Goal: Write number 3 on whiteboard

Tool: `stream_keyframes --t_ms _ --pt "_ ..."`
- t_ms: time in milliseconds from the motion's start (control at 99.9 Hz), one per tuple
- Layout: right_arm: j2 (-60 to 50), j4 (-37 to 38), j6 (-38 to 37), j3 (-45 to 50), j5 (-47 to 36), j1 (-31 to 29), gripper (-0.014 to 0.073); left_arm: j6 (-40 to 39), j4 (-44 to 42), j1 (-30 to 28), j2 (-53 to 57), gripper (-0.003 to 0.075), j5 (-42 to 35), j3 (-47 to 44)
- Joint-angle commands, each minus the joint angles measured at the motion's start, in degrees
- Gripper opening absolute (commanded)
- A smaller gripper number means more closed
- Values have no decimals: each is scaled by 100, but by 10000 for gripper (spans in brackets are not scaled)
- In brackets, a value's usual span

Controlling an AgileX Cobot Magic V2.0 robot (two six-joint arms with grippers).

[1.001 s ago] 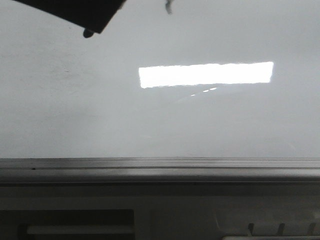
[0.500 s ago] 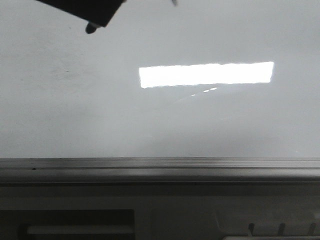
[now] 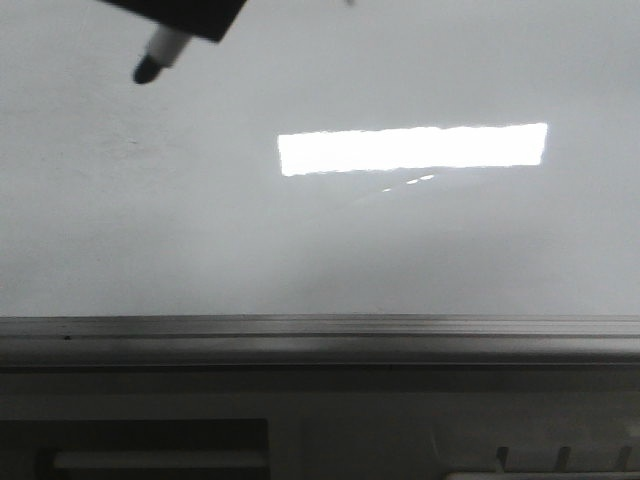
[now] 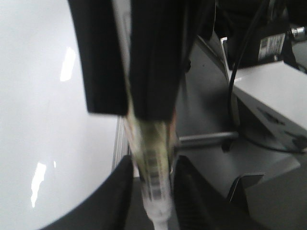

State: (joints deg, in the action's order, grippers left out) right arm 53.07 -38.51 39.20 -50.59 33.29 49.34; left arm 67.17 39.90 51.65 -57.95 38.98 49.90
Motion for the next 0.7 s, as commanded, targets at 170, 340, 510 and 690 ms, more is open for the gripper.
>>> stream_keyframes --t_ms 170,340,510,690 --pt "8 -53 -7 -188 -960 -13 -60 -1042 359 34 1054 517 -489 216" --pt "32 635 -7 -188 -1918 -26 -60 -2274 -641 34 2374 327 -719 203" --pt "302 972 -7 -188 -2618 -256 -60 -4590 -2582 34 3633 119 -618 184" --pt "845 972 -7 -419 -2547 -809 -60 -5280 -3143 34 4558 -21 -327 33"
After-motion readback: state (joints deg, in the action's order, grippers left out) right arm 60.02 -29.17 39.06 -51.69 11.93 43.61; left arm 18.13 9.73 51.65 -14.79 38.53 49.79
